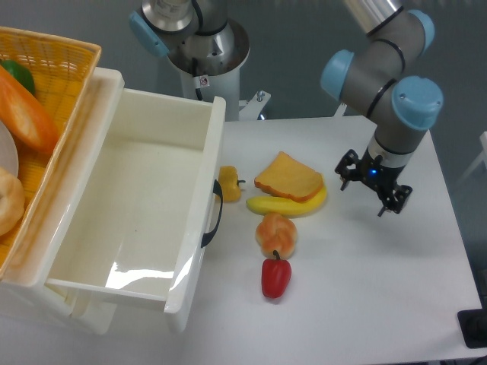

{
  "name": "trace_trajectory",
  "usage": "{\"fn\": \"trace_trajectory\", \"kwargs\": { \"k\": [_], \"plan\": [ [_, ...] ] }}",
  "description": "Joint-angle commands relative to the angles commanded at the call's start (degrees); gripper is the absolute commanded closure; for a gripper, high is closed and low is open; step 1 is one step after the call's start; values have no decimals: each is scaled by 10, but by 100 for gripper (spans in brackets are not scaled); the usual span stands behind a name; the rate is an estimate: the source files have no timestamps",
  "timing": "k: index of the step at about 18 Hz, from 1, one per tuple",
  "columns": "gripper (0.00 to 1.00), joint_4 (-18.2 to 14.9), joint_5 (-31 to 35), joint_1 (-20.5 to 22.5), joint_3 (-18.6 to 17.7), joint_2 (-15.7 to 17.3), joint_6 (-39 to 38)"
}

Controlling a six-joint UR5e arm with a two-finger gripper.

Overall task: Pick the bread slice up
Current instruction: 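Move the gripper over the toast-coloured bread slice on the banana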

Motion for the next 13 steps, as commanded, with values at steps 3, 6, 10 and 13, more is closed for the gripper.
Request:
{"fn": "trace_trajectory", "kwargs": {
  "k": [3, 6, 10, 13],
  "plan": [
    [0, -13, 2, -13, -10, -2, -16],
    [0, -18, 4, -33, -11, -5, -54],
    [7, -29, 4, -47, -18, -6, -57],
    [15, -67, 5, -53, -26, -3, -56]
  ]
}}
